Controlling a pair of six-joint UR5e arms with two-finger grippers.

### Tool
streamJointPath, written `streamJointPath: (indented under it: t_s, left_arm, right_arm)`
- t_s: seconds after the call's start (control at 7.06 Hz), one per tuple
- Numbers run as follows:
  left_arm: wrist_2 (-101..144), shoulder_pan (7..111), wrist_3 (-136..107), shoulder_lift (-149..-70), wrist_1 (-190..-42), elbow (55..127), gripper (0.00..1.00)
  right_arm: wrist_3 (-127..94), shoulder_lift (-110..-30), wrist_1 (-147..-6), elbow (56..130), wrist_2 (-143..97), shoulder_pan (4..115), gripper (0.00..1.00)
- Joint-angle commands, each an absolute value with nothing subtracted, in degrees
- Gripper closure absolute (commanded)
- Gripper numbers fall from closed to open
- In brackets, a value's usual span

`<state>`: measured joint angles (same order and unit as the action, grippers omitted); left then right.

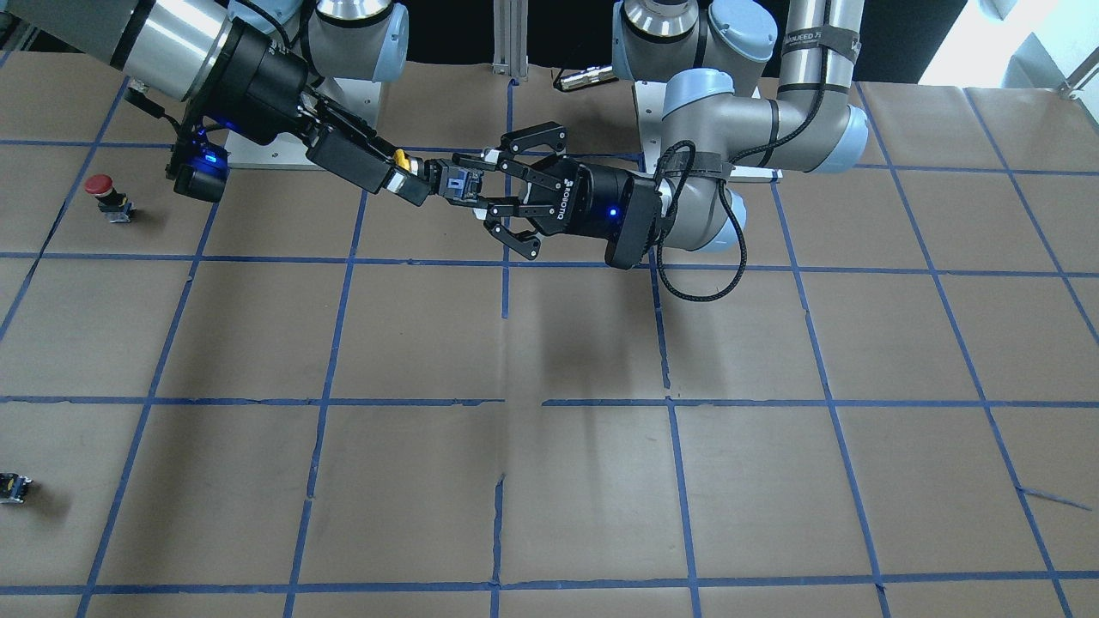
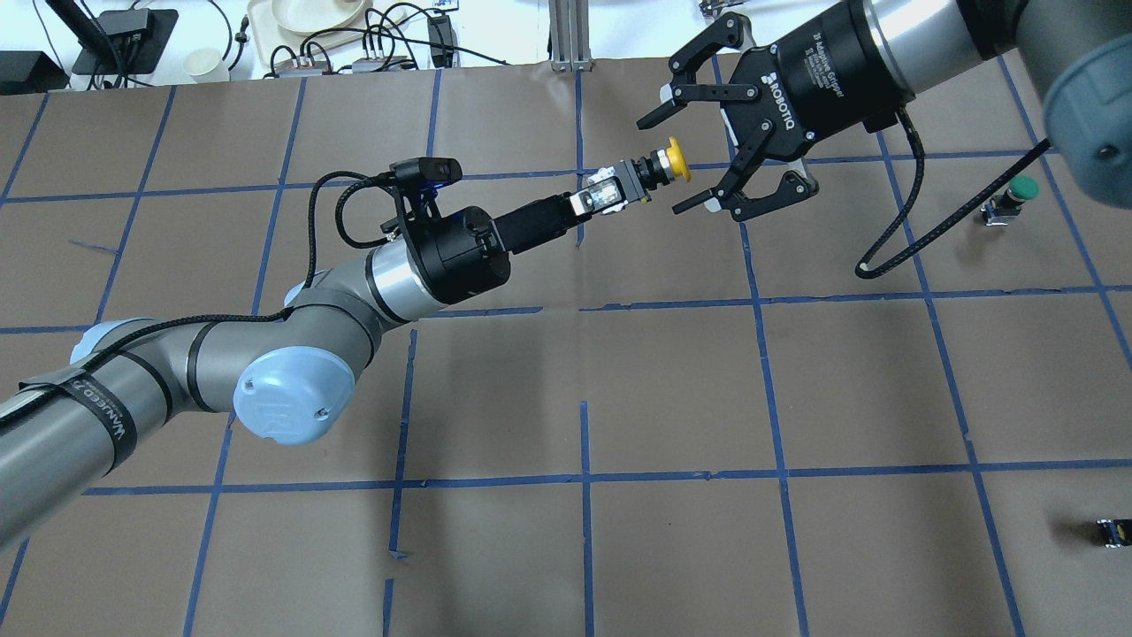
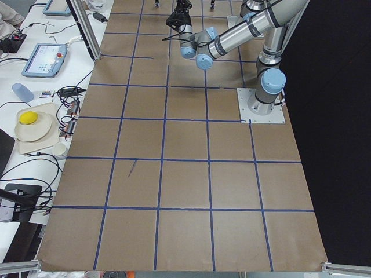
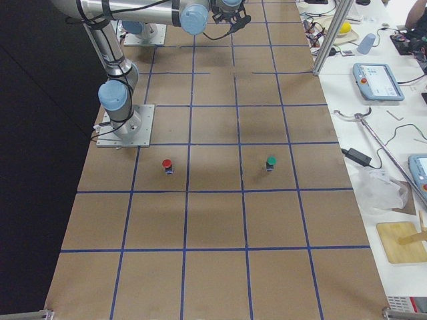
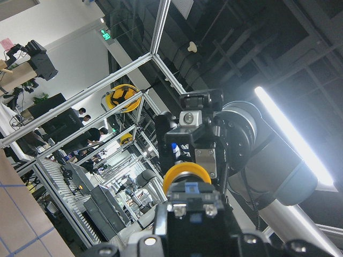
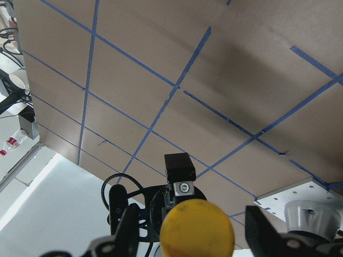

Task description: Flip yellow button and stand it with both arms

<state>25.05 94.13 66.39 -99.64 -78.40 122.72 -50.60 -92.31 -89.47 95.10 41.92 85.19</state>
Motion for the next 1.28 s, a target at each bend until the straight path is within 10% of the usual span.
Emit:
streamJointPath:
  t_s: [0.0, 0.14, 0.28, 0.42, 1.13]
  left_arm:
    - [25.0, 94.1, 66.4, -99.7, -78.4, 122.8, 0.98]
    - [25.0, 94.1, 66.4, -99.7, -78.4, 122.7, 0.97]
    - [25.0, 94.1, 66.2, -99.7, -78.6, 122.7, 0.31]
    - [24.1, 94.2, 63.0, -99.3, -78.8, 122.7, 0.0]
    - [-13.9, 93.0, 24.5, -98.3, -54.3, 110.6, 0.0]
  right_arm:
    - [-50.5, -92.4, -89.6, 95.0, 41.7, 85.0, 0.82]
    - [-50.5, -92.4, -89.6, 94.9, 41.6, 85.0, 0.9]
    - [-50.4, -92.4, -89.6, 94.7, 41.6, 85.0, 0.91]
    - [-50.4, -92.4, -89.6, 94.6, 41.6, 84.9, 0.91]
    - [-40.0, -92.3, -89.5, 93.5, 49.5, 82.5, 0.91]
